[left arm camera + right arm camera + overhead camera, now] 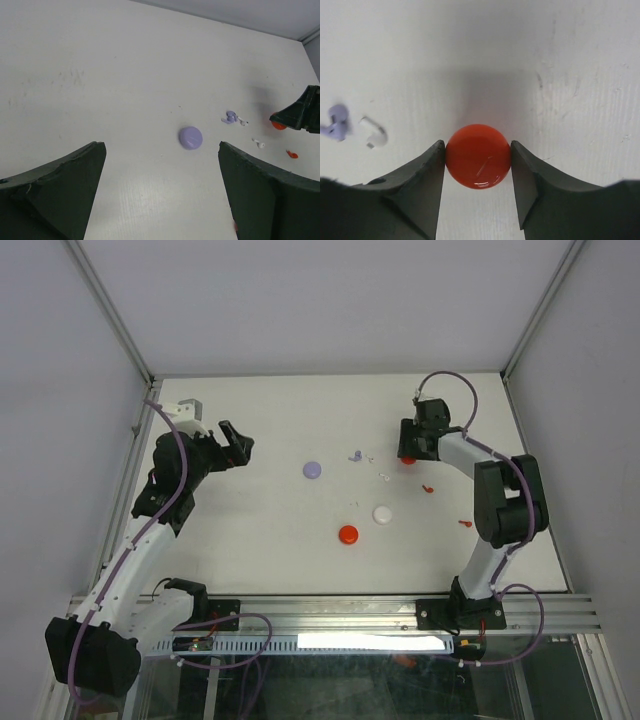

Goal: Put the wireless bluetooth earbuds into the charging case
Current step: Pick up the charging case at the center of the board.

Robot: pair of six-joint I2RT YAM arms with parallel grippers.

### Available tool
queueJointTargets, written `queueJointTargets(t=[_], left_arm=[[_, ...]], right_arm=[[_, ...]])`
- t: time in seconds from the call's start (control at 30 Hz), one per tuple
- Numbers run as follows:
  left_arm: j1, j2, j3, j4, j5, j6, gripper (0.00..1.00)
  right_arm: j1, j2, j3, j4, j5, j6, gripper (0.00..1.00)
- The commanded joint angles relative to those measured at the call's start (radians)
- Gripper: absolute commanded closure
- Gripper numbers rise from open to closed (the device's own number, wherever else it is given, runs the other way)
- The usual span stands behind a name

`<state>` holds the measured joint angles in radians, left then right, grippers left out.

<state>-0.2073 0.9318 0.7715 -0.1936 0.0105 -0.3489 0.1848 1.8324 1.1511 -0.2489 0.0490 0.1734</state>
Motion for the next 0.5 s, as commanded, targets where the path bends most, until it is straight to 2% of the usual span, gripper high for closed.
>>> queueJointTargets(t=[0.0, 0.17, 0.47], left_arm=[[0.008, -0.009, 0.006, 0.082, 0.137, 0.001, 0.01], [0.008, -0.054, -0.024, 0.091, 0.189, -0.061, 0.01], [0.008, -0.092, -0.071, 0.077, 0.328, -0.145, 0.01]], right_arm=[[0.073, -0.166, -0.015, 0.017, -0.075, -0.05, 0.63], [0.178, -0.289, -0.047, 0.028, -0.103, -0.107, 0.64], [0.38, -0.468, -0.067, 0.062, -0.155, -0.319, 0.64]])
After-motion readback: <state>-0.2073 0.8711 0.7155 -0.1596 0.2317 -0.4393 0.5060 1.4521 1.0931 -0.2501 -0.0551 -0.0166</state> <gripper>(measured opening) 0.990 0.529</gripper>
